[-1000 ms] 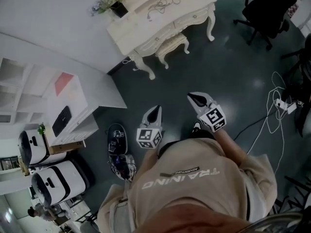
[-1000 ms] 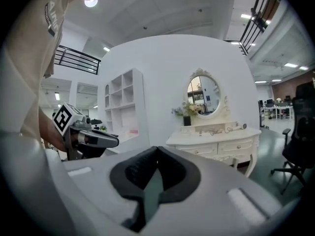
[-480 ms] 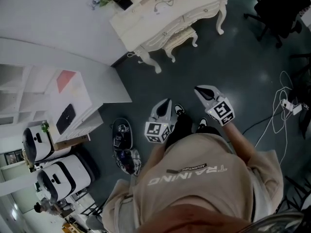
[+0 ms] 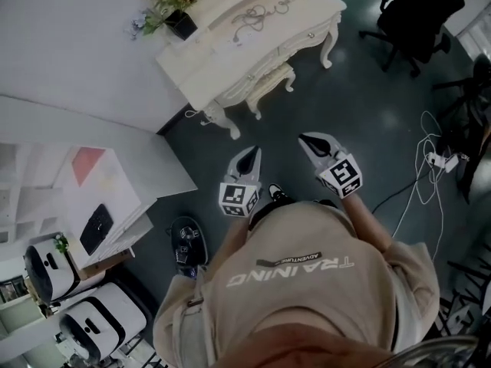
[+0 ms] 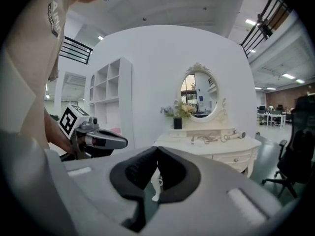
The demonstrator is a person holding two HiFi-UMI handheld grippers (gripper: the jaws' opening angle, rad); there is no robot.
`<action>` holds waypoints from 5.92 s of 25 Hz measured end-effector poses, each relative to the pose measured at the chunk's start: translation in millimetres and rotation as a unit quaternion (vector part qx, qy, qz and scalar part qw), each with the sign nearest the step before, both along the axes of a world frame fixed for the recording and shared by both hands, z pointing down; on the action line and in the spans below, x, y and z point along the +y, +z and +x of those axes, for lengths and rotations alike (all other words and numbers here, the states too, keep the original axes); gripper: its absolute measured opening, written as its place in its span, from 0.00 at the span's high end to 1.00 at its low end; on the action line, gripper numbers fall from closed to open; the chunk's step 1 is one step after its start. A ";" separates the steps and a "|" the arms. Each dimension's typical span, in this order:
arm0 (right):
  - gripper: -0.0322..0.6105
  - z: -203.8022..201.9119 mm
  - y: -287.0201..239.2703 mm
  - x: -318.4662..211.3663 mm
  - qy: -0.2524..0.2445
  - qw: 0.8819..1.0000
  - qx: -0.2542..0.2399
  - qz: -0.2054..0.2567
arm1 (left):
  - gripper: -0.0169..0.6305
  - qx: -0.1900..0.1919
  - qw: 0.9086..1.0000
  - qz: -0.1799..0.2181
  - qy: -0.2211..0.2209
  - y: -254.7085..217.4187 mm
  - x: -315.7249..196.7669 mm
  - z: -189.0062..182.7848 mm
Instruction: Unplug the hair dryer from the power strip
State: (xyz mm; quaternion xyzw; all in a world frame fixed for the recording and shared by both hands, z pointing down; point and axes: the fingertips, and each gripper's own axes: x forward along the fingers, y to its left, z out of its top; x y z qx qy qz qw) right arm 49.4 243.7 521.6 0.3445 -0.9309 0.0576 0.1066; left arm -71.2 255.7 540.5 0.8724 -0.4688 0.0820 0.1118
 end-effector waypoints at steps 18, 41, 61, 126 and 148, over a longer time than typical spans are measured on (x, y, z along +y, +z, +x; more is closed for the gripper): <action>0.95 -46.5 27.2 -142.7 0.050 0.998 -0.003 -0.025 | 0.96 -0.008 0.999 -0.033 0.021 35.2 -139.8 -60.2; 0.95 -35.0 50.4 -413.1 -0.087 0.994 -0.038 -0.048 | 0.96 -0.050 0.995 -0.049 -0.072 12.1 -393.2 -19.2; 0.95 -85.3 61.2 -514.5 0.011 0.997 0.025 -0.074 | 0.96 -0.098 0.994 -0.017 0.049 43.7 -510.8 -80.9; 0.95 -131.1 222.6 -579.0 -0.184 0.925 0.271 -0.195 | 0.90 -0.235 0.953 -0.144 0.128 180.5 -604.4 -47.0; 0.95 -131.8 220.7 -581.2 -0.167 0.926 0.279 -0.192 | 0.90 -0.185 0.966 -0.129 0.125 139.8 -611.2 -47.7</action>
